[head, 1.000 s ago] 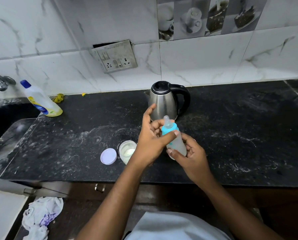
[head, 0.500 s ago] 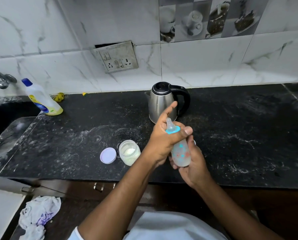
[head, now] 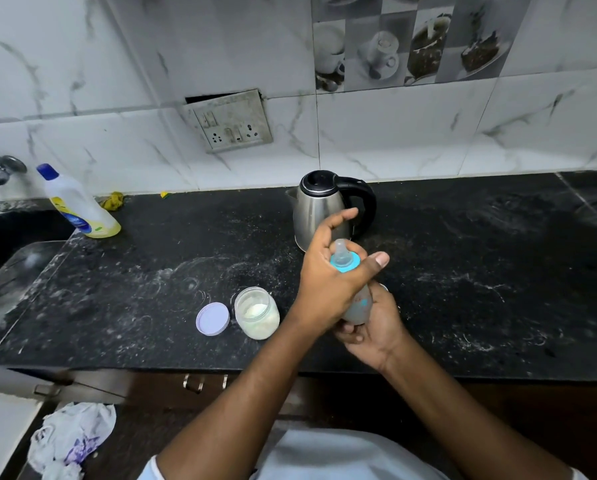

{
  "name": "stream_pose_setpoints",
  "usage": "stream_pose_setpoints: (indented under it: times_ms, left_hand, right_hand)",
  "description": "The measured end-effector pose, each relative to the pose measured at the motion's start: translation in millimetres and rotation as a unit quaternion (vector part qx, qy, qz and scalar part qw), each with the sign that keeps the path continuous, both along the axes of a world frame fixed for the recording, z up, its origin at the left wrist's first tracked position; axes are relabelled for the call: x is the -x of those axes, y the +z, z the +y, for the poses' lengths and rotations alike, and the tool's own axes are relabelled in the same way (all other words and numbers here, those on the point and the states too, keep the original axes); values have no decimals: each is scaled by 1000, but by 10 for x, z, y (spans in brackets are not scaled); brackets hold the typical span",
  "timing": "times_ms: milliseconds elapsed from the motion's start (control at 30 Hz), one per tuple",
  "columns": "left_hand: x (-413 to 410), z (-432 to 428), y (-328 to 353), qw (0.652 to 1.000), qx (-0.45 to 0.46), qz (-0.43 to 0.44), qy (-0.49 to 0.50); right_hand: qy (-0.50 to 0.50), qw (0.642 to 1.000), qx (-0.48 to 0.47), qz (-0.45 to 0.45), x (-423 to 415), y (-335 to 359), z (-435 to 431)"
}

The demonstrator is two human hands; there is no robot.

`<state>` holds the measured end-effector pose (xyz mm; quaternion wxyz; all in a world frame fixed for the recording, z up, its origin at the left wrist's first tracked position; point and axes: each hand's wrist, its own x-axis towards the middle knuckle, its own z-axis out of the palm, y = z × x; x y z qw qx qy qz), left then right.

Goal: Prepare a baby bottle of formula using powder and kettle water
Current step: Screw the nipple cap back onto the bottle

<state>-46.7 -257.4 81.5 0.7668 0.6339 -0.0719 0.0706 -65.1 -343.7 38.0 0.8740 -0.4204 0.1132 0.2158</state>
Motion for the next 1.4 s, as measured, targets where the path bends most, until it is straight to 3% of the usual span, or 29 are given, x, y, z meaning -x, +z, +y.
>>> stream_pose_setpoints:
  times_ms: [100, 167, 200, 267, 333, 400, 500, 600, 667, 733, 767, 833, 900, 1000, 1100, 1167, 1267, 1400]
  left_hand:
    - [-11, -36, -1, 999, 23, 8, 40]
    - [-19, -39, -26, 999, 19, 11, 28]
    - [-33, -13, -42, 1000, 10, 9, 19]
    - [-68, 61, -55, 1000, -7, 4, 11]
    - [-70, 94, -37, 999, -32, -3, -7]
    - [-80, 112, -12, 998, -46, -8, -32]
    - [-111, 222, -169, 996, -41, 8, -80]
    - [16, 216, -398, 994, -59, 65, -59]
    - [122, 142, -534, 995, -48, 85, -14]
    - [166, 144, -631, 996, -14, 91, 12]
    - [175, 170, -640, 995, 1, 96, 6]
    - [171, 244, -585, 993, 11, 113, -29]
    - [181, 300, -505, 987, 25, 123, -103]
    - [224, 311, -390, 961, 65, 141, -229]
    - [239, 297, -302, 925, 98, 175, -322]
    - [224, 302, -236, 913, 93, 188, -351]
    - [189, 353, -155, 925, 54, 195, -322]
    - [206, 378, -126, 945, -3, 195, -261]
  right_hand:
    - [-151, 985, 14, -79, 45, -145, 147]
    - [-209, 975, 5, -82, 20, -189, 187]
    - [-178, 982, 6, -66, -2, -147, 165]
    - [-12, 1000, 14, -7, -60, -30, 68]
    - [108, 994, 2, 36, -111, 14, -23]
    - [107, 994, -17, 28, -153, -43, -41]
    - [27, 999, -45, 1, -132, -106, 1]
    - [-57, 997, -54, -27, -208, -147, -13]
    - [-94, 986, 100, -98, -283, -263, -38]
    - [-106, 911, 343, -205, -331, -382, -79]
    - [-100, 887, 384, -235, -356, -391, -113]
    - [-51, 916, 300, -263, -431, -271, -256]
    - [106, 944, 151, -274, -544, -20, -403]
    - [353, 876, 126, -303, -699, 322, -462]
    - [481, 818, 97, -300, -773, 511, -364]
    - [490, 803, 76, -329, -764, 609, -267]
    - [464, 815, 41, -344, -712, 625, -163]
    - [390, 822, 95, -403, -659, 568, -162]
